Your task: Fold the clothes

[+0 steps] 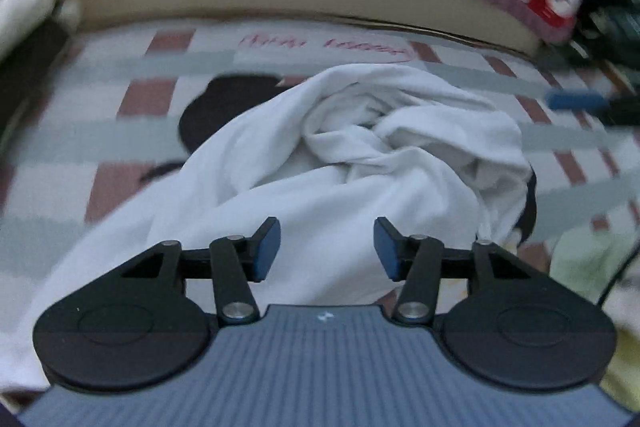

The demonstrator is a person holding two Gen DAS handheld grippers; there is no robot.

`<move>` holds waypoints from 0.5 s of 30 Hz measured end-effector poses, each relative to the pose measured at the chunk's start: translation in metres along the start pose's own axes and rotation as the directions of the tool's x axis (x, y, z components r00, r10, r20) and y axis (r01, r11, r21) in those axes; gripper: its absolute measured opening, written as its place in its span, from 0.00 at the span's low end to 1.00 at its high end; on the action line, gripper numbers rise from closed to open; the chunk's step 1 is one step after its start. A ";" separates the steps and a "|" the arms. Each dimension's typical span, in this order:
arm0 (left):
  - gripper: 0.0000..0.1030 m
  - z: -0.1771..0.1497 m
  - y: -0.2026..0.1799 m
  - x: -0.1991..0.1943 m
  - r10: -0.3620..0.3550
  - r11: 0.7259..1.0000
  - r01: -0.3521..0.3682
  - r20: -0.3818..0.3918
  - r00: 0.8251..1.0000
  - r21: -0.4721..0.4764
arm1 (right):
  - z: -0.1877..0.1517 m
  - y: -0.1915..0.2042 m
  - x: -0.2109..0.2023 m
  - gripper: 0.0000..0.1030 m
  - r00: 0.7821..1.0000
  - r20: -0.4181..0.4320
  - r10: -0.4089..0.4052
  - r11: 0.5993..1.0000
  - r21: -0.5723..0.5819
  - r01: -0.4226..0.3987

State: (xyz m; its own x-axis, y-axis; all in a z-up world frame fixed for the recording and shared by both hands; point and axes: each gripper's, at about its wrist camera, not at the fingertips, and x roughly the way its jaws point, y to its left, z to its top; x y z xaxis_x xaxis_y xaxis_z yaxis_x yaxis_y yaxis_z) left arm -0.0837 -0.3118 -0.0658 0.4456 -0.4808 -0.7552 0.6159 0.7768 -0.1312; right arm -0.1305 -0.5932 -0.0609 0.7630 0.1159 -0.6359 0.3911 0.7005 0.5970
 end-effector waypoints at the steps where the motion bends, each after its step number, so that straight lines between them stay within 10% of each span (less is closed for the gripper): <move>1: 0.58 -0.002 -0.006 0.000 -0.005 0.999 0.004 0.017 1.000 0.049 | -0.002 0.001 0.004 0.60 1.000 -0.024 0.020 1.000 -0.001 -0.020; 13: 0.69 -0.011 -0.050 0.050 0.049 0.962 -0.043 -0.014 0.999 0.271 | -0.036 -0.032 0.064 0.60 0.931 -0.364 -0.019 0.978 0.185 0.093; 15: 0.34 -0.012 -0.052 0.052 0.073 0.952 -0.073 0.013 0.997 0.299 | -0.036 -0.036 0.067 0.60 0.932 -0.360 -0.042 0.975 0.188 0.117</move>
State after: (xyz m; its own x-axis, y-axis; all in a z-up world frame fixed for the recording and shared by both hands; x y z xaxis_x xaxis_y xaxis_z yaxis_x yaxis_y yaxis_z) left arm -0.1003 -0.3726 -0.1056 0.4976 -0.4283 -0.7543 0.7475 0.6529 0.1224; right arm -0.1125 -0.5848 -0.1425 0.5089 0.3321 -0.7942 0.5676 0.5641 0.5996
